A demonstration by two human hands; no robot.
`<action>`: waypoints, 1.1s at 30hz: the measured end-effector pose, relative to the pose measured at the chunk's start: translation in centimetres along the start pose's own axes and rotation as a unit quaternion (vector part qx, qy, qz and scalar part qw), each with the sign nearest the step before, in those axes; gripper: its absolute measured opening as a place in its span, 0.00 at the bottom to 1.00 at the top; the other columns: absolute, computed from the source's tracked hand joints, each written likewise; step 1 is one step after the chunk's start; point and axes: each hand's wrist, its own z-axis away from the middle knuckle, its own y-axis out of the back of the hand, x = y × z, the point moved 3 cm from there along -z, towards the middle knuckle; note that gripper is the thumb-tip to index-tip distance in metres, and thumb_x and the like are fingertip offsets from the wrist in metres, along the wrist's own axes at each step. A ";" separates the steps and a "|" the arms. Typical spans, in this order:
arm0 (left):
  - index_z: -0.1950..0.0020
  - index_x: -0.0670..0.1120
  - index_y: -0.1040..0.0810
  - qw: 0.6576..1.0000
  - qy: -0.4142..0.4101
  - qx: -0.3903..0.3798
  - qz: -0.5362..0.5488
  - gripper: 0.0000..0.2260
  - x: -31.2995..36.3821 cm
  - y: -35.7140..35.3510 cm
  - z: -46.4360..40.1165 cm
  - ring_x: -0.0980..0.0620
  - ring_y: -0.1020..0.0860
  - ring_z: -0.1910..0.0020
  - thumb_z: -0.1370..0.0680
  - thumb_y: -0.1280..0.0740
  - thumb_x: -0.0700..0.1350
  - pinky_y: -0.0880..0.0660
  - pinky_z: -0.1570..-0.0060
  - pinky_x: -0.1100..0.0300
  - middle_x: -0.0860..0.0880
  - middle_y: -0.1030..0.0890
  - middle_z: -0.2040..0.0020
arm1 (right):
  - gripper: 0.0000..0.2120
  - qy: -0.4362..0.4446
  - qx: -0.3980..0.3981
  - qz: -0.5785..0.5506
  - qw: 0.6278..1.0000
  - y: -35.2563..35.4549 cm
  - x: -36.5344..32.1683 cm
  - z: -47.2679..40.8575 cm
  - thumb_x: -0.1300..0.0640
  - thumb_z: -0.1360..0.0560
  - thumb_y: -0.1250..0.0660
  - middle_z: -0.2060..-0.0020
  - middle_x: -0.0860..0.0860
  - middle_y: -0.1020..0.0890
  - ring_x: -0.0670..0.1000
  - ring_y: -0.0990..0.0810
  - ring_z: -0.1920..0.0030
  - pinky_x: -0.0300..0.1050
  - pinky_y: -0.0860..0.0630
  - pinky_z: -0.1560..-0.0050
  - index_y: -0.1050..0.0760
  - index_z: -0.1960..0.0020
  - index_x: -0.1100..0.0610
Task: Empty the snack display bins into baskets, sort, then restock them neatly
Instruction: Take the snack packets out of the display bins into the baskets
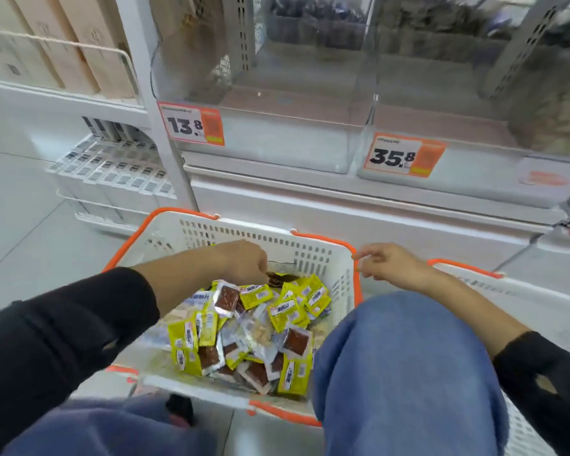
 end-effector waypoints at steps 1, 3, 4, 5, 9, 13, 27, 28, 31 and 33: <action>0.52 0.47 0.30 1.000 -0.002 -0.011 -0.025 0.08 -0.7 0.0 -0.7 0.48 0.30 0.56 0.20 0.39 0.51 0.33 0.57 0.58 0.46 0.28 0.54 | 0.08 0.008 0.009 0.009 1.000 -1.0 0.3 -0.8 0.62 0.24 0.33 0.59 0.55 0.18 0.54 0.19 0.55 0.43 0.25 0.53 0.23 0.50 0.50; 0.47 0.46 0.27 0.997 -0.005 -0.033 -0.063 0.09 -2.4 -0.4 -2.2 0.46 0.28 0.52 0.19 0.40 0.52 0.30 0.51 0.57 0.44 0.26 0.50 | 0.10 0.017 0.019 0.025 0.999 -3.2 0.5 -2.4 0.62 0.25 0.32 0.60 0.51 0.16 0.54 0.18 0.56 0.49 0.23 0.47 0.22 0.52 0.47; 0.40 0.46 0.26 0.996 -0.005 -0.040 -0.079 0.12 -3.5 -0.7 -3.2 0.45 0.26 0.46 0.19 0.40 0.52 0.30 0.47 0.58 0.44 0.24 0.44 | 0.10 0.021 0.014 0.021 0.999 -4.4 0.4 -3.1 0.61 0.25 0.32 0.60 0.48 0.17 0.51 0.18 0.57 0.50 0.22 0.45 0.21 0.52 0.47; 0.33 0.47 0.29 0.994 -0.003 -0.043 -0.099 0.16 -4.6 -1.2 -4.1 0.46 0.26 0.39 0.19 0.40 0.52 0.31 0.44 0.58 0.45 0.25 0.37 | 0.09 0.024 0.001 0.016 1.000 -5.6 0.3 -3.8 0.61 0.25 0.32 0.58 0.46 0.17 0.48 0.18 0.55 0.51 0.23 0.43 0.21 0.49 0.48; 0.27 0.50 0.35 0.992 -0.013 -0.017 -0.122 0.21 -8.0 -3.3 -8.6 0.47 0.29 0.34 0.20 0.39 0.52 0.30 0.39 0.54 0.48 0.29 0.31 | 0.18 0.037 -0.106 0.122 0.986 -10.1 0.3 -7.3 0.55 0.23 0.34 0.39 0.52 0.22 0.50 0.24 0.39 0.42 0.29 0.38 0.27 0.33 0.55; 0.31 0.51 0.31 0.993 -0.055 0.035 -0.101 0.19 -8.1 -6.5 -10.9 0.47 0.28 0.36 0.21 0.38 0.53 0.29 0.42 0.53 0.48 0.27 0.34 | 0.23 0.052 -0.145 0.326 0.933 -13.1 1.7 -8.9 0.43 0.23 0.36 0.40 0.54 0.23 0.55 0.25 0.40 0.45 0.28 0.45 0.29 0.34 0.55; 0.21 0.50 0.49 0.987 -0.087 -0.021 -0.130 0.37 -5.6 -18.8 -2.7 0.43 0.40 0.25 0.23 0.35 0.59 0.37 0.30 0.49 0.46 0.54 0.20 | 0.16 -0.024 -0.103 0.455 0.884 -15.4 2.9 -1.4 0.56 0.25 0.37 0.46 0.54 0.20 0.57 0.21 0.46 0.47 0.23 0.49 0.27 0.38 0.56; 0.21 0.50 0.51 0.986 -0.086 -0.013 -0.143 0.35 -5.7 -18.7 -2.6 0.42 0.42 0.24 0.22 0.36 0.56 0.39 0.28 0.49 0.46 0.55 0.20 | 0.17 -0.045 -0.092 0.414 0.905 -15.5 2.9 -1.4 0.57 0.26 0.37 0.46 0.54 0.20 0.57 0.21 0.46 0.48 0.22 0.50 0.26 0.38 0.55; 0.20 0.49 0.56 0.980 -0.086 0.019 -0.179 0.34 -5.8 -18.5 -3.6 0.44 0.53 0.22 0.19 0.39 0.50 0.52 0.24 0.50 0.47 0.58 0.20 | 0.17 -0.081 -0.042 0.328 0.940 -16.0 2.9 -2.0 0.59 0.28 0.37 0.46 0.55 0.19 0.57 0.21 0.46 0.46 0.23 0.51 0.23 0.40 0.55; 0.20 0.47 0.58 0.972 -0.105 0.018 -0.207 0.34 -5.5 -18.8 -4.8 0.47 0.55 0.21 0.19 0.40 0.48 0.58 0.25 0.52 0.46 0.58 0.20 | 0.15 -0.083 0.008 0.258 0.963 -15.8 2.5 -2.4 0.59 0.27 0.37 0.47 0.55 0.18 0.57 0.21 0.46 0.45 0.25 0.51 0.21 0.42 0.56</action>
